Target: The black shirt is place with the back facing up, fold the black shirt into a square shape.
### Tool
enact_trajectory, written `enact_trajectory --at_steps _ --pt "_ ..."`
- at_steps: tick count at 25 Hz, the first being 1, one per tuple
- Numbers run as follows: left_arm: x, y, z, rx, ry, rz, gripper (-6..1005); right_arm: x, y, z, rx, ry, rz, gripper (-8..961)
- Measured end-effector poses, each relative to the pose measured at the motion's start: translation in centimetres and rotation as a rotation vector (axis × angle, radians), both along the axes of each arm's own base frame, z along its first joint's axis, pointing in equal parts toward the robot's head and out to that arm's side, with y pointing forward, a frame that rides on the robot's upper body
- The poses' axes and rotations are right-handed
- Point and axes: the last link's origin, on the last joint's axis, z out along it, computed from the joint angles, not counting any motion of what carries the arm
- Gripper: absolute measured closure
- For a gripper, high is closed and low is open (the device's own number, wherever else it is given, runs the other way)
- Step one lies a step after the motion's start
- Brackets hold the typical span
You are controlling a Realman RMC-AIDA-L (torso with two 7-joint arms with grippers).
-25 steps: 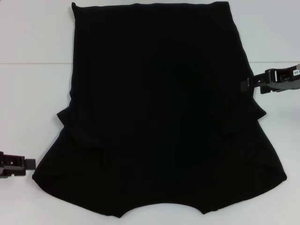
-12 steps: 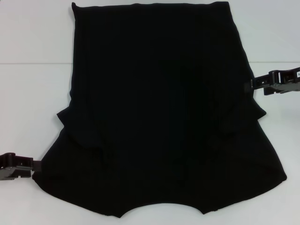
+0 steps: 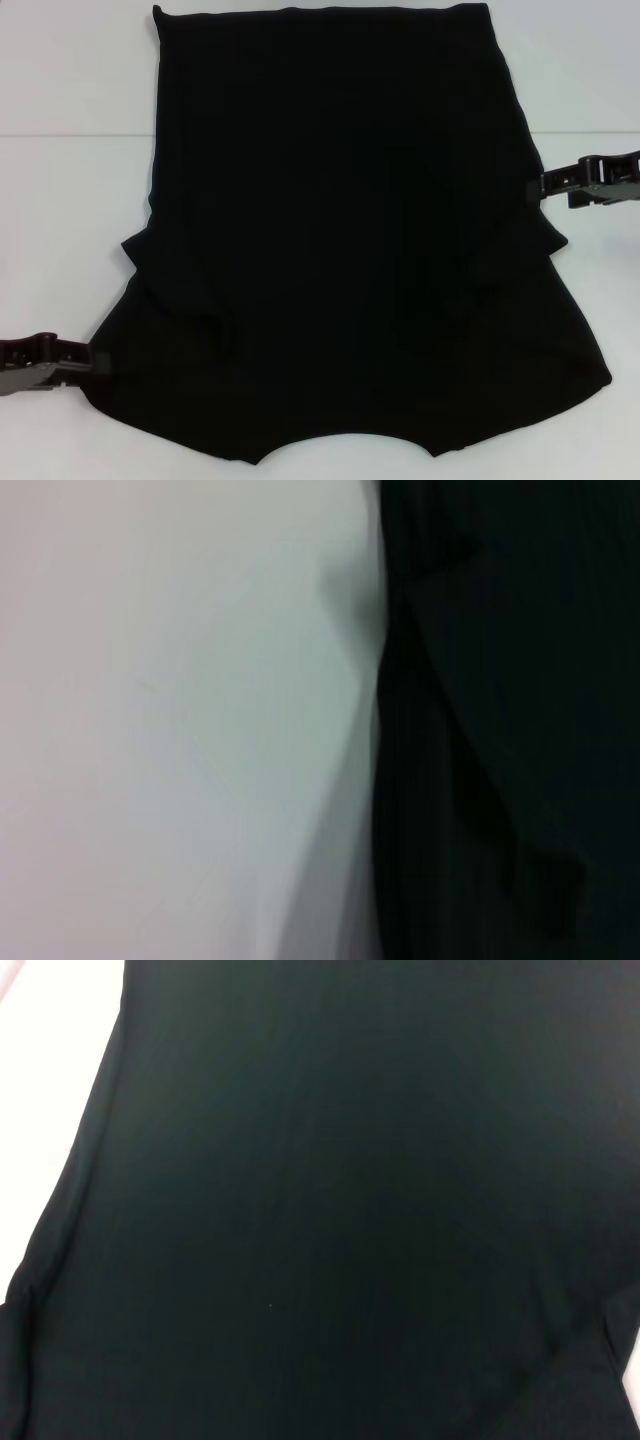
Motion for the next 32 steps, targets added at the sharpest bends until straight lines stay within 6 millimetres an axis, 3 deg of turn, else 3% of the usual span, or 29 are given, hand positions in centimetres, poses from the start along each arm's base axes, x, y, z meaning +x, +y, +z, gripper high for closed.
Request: enact_trajectory --at_steps 6,16,21,26,32 --pt "0.0 0.2 -0.1 0.011 -0.001 0.004 567 0.2 -0.1 0.0 0.001 0.001 -0.004 177" --pt "0.5 0.0 -0.2 -0.011 -0.021 -0.03 955 1.0 -1.0 0.3 -0.034 -0.007 -0.02 177" --pt "1.5 0.1 0.0 -0.006 -0.074 -0.077 963 2.2 -2.7 0.9 -0.117 -0.046 -0.033 177" --pt "1.6 0.7 0.4 0.021 -0.071 -0.072 970 5.2 -5.3 1.9 -0.194 -0.117 -0.117 176" --pt "1.9 1.4 0.4 0.032 -0.063 -0.072 970 5.9 -6.4 0.7 -0.235 -0.107 -0.109 178"
